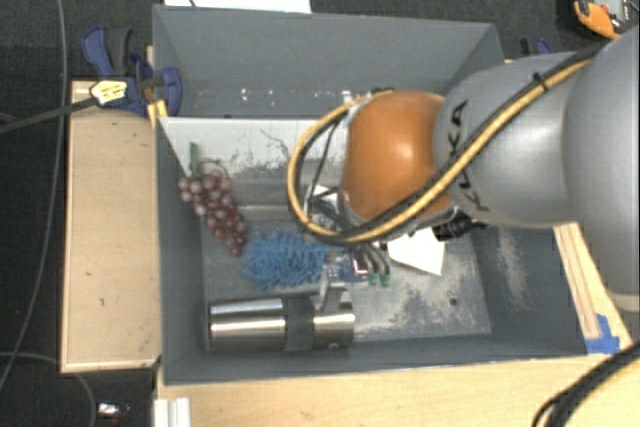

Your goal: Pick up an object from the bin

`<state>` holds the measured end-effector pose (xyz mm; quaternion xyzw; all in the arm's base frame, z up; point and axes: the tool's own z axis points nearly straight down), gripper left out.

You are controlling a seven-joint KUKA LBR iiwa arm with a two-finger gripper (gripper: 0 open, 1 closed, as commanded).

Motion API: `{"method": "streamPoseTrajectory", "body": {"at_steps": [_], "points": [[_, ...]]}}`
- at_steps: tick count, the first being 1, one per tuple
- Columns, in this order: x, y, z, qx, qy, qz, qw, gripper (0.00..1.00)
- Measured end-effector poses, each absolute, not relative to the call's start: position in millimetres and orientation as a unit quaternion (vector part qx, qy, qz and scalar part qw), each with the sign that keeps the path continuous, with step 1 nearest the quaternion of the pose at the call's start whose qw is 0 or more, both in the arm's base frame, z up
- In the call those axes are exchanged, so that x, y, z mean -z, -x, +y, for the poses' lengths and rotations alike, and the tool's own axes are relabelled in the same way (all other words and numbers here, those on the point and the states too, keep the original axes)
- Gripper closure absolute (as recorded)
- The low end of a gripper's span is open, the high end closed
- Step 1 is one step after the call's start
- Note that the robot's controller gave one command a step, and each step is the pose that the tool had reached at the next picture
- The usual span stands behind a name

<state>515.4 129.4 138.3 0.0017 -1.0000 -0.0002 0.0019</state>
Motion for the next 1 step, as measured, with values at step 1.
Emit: {"method": "streamPoseTrajectory", "body": {"at_steps": [1], "points": [[-142.2, -517.1, 128.7, 0.001, 0.002, -1.0, -0.002, 0.0]]}}
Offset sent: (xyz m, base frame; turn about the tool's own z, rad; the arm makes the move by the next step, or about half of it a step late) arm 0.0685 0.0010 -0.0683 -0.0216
